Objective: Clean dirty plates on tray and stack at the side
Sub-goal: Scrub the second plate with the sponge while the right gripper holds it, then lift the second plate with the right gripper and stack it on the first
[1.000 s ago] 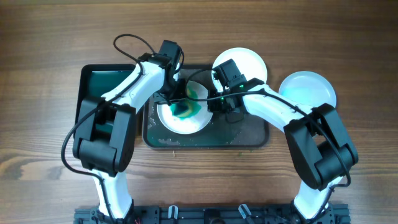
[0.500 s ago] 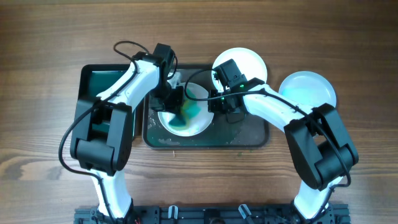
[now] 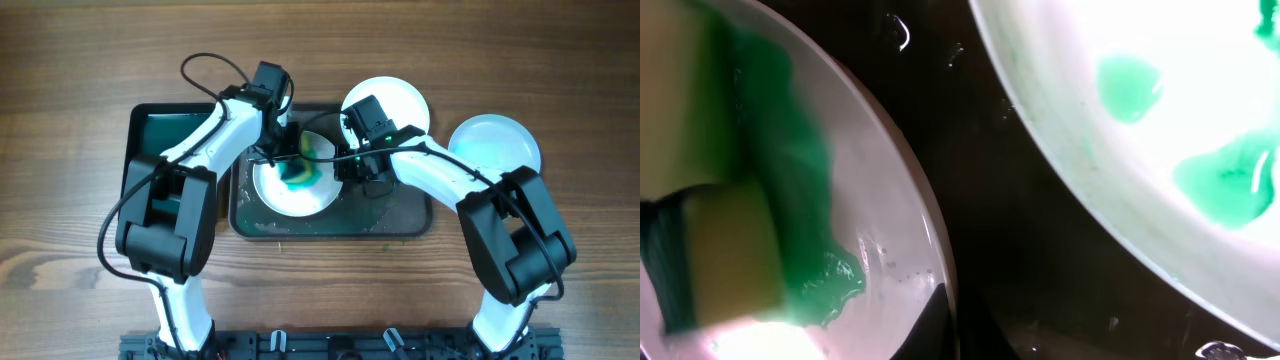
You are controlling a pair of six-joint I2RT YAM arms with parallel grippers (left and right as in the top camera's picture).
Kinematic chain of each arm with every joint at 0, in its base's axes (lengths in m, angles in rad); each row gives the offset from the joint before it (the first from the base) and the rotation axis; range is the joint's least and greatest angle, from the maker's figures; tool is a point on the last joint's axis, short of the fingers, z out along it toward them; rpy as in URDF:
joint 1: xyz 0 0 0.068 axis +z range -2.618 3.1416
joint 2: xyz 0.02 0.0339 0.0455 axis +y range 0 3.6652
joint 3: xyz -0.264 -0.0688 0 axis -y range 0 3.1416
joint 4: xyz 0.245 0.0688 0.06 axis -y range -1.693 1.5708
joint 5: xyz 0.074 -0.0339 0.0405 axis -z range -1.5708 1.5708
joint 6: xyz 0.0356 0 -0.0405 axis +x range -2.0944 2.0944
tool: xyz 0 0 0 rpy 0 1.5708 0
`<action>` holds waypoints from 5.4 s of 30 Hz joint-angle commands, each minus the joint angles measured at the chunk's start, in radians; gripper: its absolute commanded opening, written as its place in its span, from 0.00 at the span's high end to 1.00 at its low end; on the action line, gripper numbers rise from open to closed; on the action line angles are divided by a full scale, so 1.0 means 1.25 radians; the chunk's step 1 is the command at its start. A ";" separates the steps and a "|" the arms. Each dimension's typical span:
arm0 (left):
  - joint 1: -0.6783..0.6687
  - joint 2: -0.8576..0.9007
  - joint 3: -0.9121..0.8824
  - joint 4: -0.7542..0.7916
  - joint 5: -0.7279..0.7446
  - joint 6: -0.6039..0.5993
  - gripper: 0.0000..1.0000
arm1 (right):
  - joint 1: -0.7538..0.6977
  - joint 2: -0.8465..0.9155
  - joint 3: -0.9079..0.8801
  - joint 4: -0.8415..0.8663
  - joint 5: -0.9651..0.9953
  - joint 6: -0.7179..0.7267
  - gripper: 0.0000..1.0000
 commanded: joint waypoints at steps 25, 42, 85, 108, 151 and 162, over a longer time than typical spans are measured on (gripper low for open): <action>-0.104 0.009 -0.006 -0.044 0.020 -0.120 0.96 | -0.059 0.022 -0.029 0.034 -0.139 0.009 0.96; -0.103 0.009 -0.006 -0.102 -0.432 -0.285 0.96 | -0.059 0.022 -0.029 0.034 -0.139 0.006 0.96; 0.051 -0.106 0.228 -0.274 -0.025 -0.008 0.96 | -0.056 0.022 -0.029 0.003 -0.138 0.023 0.96; 0.164 -0.111 0.258 -0.279 -0.027 -0.009 0.96 | 0.077 -0.206 -0.007 -0.158 0.333 0.053 0.96; 0.160 -0.107 0.258 -0.298 -0.027 -0.011 0.96 | 0.457 -0.293 0.038 -0.159 1.085 -0.074 0.96; 0.160 -0.107 0.258 -0.298 -0.027 -0.011 0.96 | 0.023 -0.340 0.038 -0.195 0.129 0.006 0.96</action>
